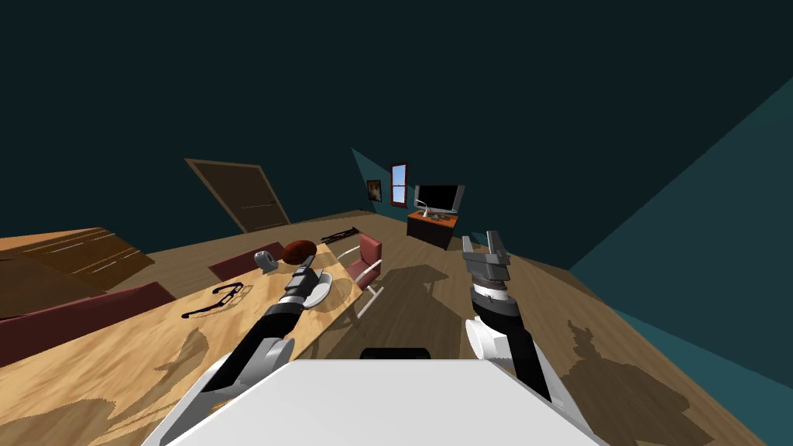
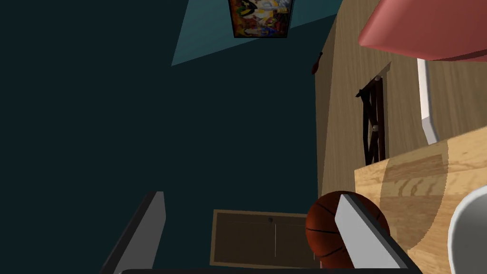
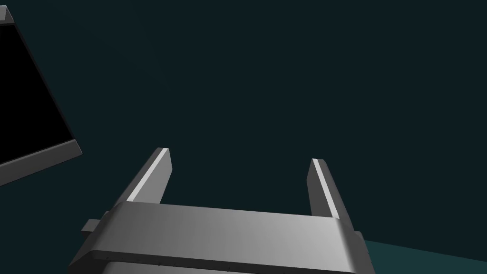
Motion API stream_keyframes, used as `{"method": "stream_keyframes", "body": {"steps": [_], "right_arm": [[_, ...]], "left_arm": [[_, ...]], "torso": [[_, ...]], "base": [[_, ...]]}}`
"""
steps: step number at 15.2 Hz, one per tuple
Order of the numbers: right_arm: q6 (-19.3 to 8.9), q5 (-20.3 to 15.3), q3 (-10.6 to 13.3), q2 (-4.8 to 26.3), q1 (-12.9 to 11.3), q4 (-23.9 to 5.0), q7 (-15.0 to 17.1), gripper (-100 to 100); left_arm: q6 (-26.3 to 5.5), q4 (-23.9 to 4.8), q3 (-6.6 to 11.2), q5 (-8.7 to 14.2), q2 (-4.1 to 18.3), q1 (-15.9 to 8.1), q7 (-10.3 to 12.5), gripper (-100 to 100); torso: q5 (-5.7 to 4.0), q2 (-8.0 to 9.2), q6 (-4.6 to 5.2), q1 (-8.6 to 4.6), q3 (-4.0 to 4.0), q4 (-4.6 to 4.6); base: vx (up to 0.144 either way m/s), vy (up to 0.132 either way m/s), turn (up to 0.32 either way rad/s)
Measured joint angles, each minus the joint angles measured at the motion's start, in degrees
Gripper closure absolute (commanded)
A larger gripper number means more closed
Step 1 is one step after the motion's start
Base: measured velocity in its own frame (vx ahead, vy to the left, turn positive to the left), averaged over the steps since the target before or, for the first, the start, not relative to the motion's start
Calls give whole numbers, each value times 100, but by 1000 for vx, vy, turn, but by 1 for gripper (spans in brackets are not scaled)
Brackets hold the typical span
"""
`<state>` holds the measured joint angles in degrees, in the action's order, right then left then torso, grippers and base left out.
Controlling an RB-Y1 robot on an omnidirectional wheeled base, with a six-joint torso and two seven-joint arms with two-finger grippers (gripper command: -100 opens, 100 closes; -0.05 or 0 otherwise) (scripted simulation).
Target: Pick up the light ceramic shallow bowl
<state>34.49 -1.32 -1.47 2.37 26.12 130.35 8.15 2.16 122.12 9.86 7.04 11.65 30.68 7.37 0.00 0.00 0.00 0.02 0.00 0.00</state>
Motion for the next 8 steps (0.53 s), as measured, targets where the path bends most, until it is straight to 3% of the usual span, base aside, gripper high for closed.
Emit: {"method": "stream_keyframes", "body": {"steps": [8], "right_arm": [[0,0,0,0,0,0,0,0]], "left_arm": [[-787,-216,244,246,145,40,97,-100]], "torso": [[1,-3,0,3,-2,-1]], "base": [[8,4,-77]]}}
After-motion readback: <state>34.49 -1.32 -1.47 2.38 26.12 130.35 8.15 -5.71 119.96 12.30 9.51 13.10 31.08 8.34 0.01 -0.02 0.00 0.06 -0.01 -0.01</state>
